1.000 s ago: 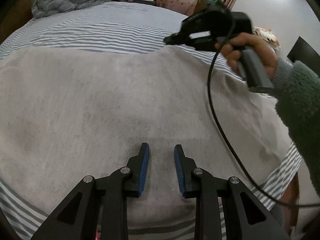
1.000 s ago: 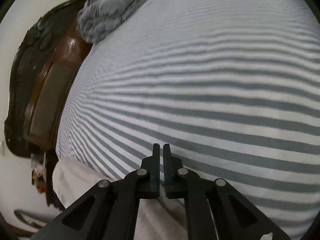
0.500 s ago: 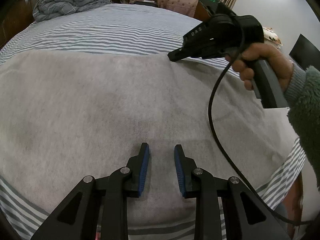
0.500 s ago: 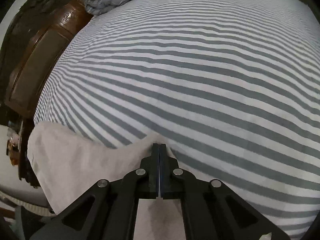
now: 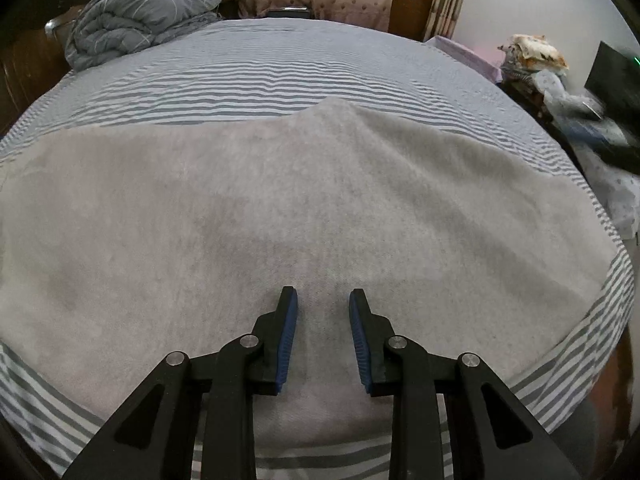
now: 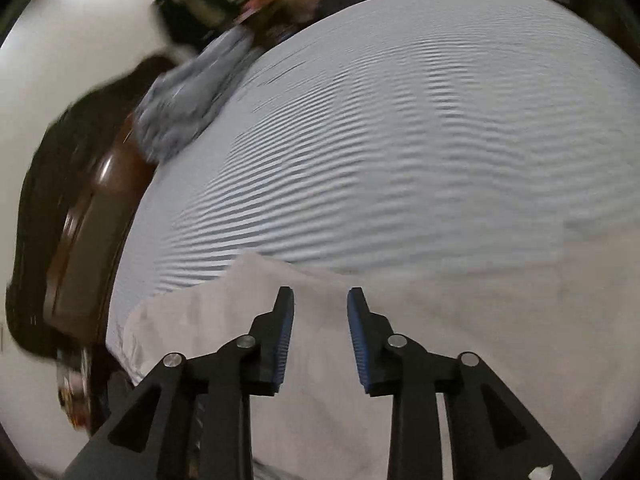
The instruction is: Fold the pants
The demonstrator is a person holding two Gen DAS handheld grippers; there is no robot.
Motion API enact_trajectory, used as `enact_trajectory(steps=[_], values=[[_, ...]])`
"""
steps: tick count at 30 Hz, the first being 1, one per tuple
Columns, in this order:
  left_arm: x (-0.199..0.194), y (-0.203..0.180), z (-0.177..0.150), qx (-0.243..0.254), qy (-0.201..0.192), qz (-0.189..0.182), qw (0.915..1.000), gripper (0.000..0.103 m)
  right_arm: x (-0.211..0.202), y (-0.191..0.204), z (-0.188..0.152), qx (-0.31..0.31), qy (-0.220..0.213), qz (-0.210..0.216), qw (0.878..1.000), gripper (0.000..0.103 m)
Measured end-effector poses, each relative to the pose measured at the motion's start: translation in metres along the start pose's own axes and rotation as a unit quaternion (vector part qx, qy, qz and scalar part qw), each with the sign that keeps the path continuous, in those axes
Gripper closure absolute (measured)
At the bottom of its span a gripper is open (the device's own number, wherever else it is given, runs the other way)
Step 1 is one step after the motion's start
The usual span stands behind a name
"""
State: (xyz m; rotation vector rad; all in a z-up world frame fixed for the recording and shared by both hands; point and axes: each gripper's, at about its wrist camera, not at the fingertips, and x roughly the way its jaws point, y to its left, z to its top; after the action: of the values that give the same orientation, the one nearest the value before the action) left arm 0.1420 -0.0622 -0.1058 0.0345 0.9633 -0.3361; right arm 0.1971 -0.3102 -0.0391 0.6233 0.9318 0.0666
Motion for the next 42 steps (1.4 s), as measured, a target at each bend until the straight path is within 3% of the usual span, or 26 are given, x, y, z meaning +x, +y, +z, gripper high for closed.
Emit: enact_trajectory(steps=[3,6,13,20,30,32,33,36,38,42], values=[[-0.007,-0.010,0.003,0.003,0.007,0.018,0.9998,0.066,-0.065,-0.073,-0.034,0.083,-0.038,-0.032,0.995,0.069],[-0.019,-0.020,0.006,0.003,-0.003,0.027,0.9996,0.063,-0.107,-0.140,-0.075,0.169,-0.064,-0.046,0.983,0.068],[-0.028,-0.044,0.018,0.013,-0.011,0.034,0.9993,0.056,-0.124,-0.222,-0.137,0.265,-0.093,-0.005,0.960,0.068],[-0.018,-0.063,0.021,0.000,0.009,0.027,0.9996,0.056,-0.095,-0.253,-0.134,0.300,-0.111,0.040,0.947,0.068],[0.006,-0.115,0.025,0.035,0.021,0.003,0.9991,0.056,-0.067,-0.279,-0.101,0.332,-0.154,0.073,0.928,0.069],[0.012,-0.123,0.022,0.042,0.026,0.000,0.9988,0.056,-0.065,-0.278,-0.094,0.326,-0.154,0.059,0.931,0.086],[0.017,-0.127,0.021,0.045,0.030,-0.002,0.9985,0.056,-0.068,-0.278,-0.094,0.321,-0.154,0.054,0.933,0.089],[0.034,-0.132,0.012,0.052,0.045,0.009,0.9976,0.056,-0.075,-0.270,-0.086,0.299,-0.156,0.045,0.940,0.091],[0.035,-0.133,0.009,0.055,0.026,0.010,0.9981,0.055,-0.086,-0.258,-0.079,0.274,-0.161,0.038,0.947,0.092],[0.033,-0.131,0.013,0.055,0.037,0.003,0.9978,0.055,-0.102,-0.211,-0.053,0.206,-0.170,0.029,0.963,0.092]])
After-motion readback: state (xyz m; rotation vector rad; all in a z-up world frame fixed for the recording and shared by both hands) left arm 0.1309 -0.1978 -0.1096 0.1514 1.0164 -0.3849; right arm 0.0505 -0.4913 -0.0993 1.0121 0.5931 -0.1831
